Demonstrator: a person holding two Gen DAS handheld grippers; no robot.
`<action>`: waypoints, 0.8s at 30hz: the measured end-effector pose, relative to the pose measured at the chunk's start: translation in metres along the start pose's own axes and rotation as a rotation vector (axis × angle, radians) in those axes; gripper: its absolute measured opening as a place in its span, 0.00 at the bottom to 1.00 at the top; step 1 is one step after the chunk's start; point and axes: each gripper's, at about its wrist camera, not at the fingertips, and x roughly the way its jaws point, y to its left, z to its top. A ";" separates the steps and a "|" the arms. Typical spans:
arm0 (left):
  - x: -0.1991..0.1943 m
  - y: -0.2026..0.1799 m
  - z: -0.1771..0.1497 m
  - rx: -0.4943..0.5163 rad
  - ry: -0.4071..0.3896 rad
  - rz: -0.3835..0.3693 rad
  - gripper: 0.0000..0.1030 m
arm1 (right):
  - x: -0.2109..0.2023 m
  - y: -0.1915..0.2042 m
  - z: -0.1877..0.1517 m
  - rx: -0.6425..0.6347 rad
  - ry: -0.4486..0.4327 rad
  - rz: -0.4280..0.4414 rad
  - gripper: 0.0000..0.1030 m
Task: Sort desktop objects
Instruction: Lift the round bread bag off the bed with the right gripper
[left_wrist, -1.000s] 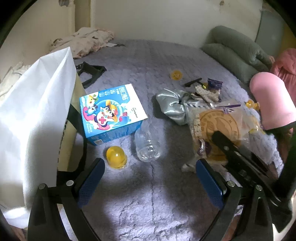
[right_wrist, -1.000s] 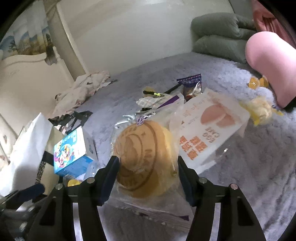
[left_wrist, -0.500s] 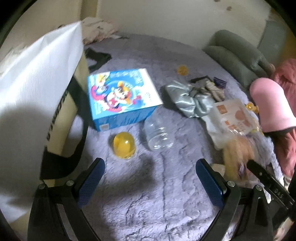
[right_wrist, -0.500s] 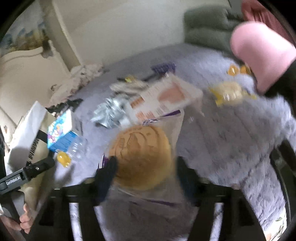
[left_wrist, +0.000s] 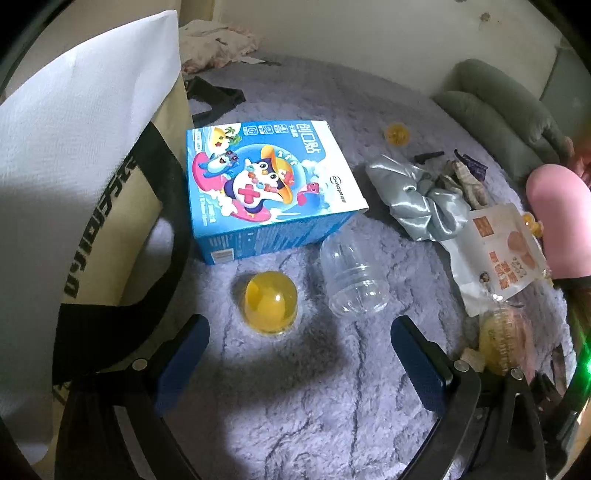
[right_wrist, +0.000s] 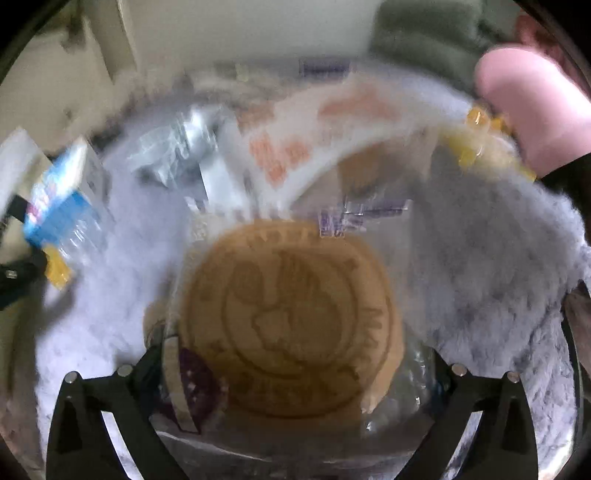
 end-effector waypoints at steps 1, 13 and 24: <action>0.000 0.002 0.000 -0.004 0.003 -0.003 0.95 | 0.000 -0.003 0.000 0.015 0.005 0.014 1.00; 0.007 0.028 -0.009 -0.011 0.022 -0.008 0.66 | -0.005 -0.018 -0.004 0.052 -0.029 0.108 1.00; 0.026 0.024 -0.006 0.021 0.010 0.055 0.43 | -0.014 -0.042 -0.006 0.154 -0.077 0.243 1.00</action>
